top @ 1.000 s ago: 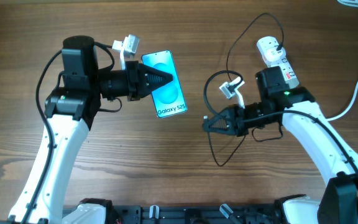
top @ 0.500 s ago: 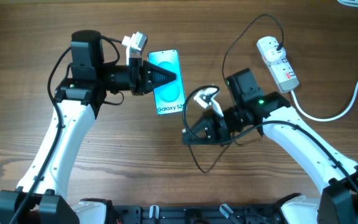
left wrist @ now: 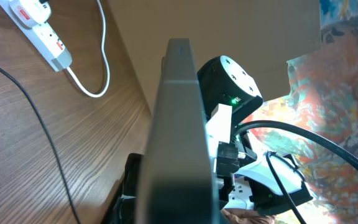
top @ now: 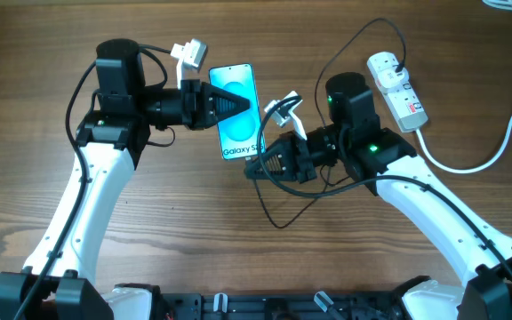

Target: Plug charger to phone and switch on socket

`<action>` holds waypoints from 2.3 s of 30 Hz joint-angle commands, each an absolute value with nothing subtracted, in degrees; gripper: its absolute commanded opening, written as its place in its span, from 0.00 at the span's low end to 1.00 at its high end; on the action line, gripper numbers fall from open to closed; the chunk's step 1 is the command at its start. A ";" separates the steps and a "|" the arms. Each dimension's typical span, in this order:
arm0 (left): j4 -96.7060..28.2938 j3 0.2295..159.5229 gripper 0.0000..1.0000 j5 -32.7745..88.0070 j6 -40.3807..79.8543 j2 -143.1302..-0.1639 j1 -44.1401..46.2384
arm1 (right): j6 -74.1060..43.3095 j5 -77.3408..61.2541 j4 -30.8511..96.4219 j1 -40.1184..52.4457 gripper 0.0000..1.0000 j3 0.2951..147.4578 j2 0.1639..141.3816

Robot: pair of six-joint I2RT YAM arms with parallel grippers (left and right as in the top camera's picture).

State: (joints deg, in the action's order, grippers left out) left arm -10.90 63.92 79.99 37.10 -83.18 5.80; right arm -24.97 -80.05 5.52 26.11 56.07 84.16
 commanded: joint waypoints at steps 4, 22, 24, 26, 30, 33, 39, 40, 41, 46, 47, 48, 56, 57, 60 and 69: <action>-10.68 64.86 0.04 81.34 36.40 -83.26 5.89 | -29.67 -77.60 3.66 26.39 0.04 56.90 83.18; -9.82 64.86 0.04 78.61 36.42 -83.26 5.89 | -30.22 -78.26 2.55 28.45 0.04 56.88 83.18; -9.78 64.86 0.04 78.56 36.38 -83.26 5.89 | -30.65 -78.26 2.26 28.45 0.04 56.90 83.18; -9.56 64.86 0.04 78.56 36.16 -83.26 5.87 | -30.92 -78.28 2.11 28.45 0.04 56.90 83.15; -9.41 64.86 0.04 78.61 35.09 -83.26 5.87 | -31.51 -78.39 1.43 28.42 0.04 56.88 83.18; -9.41 64.86 0.04 78.59 33.61 -83.26 5.87 | -31.73 -79.42 0.62 28.42 0.04 56.88 83.18; -9.32 64.86 0.04 78.13 33.17 -83.26 5.87 | -31.73 -80.31 0.67 28.42 0.04 56.88 83.18; -9.19 64.86 0.04 78.13 33.17 -83.26 5.87 | -31.70 -80.42 0.67 28.42 0.04 56.88 83.18; -9.13 64.86 0.04 78.11 33.10 -83.26 5.87 | -31.70 -80.53 0.67 28.42 0.04 56.88 83.18; -9.17 64.86 0.04 77.52 30.39 -83.26 5.87 | -31.73 -80.68 0.67 28.42 0.04 56.88 83.18; -9.17 64.86 0.04 77.52 30.39 -83.26 5.87 | -31.73 -80.79 0.64 28.42 0.04 56.88 83.18; -9.17 64.86 0.04 77.49 30.35 -83.26 5.87 | -31.70 -80.99 0.64 28.42 0.04 56.88 83.18; -9.69 64.86 0.04 69.08 30.28 -83.26 3.73 | -29.52 -79.24 1.58 28.42 0.04 56.58 83.37; -10.26 64.86 0.04 67.51 30.44 -83.26 2.98 | -28.56 -78.24 2.81 28.42 0.04 56.40 83.42; -12.69 64.86 0.04 64.90 30.44 -83.26 1.02 | -25.10 -74.22 8.14 28.42 0.04 55.81 83.42; -19.66 64.86 0.04 62.67 29.91 -83.26 -2.94 | -16.82 -25.43 35.31 28.42 0.04 55.75 83.42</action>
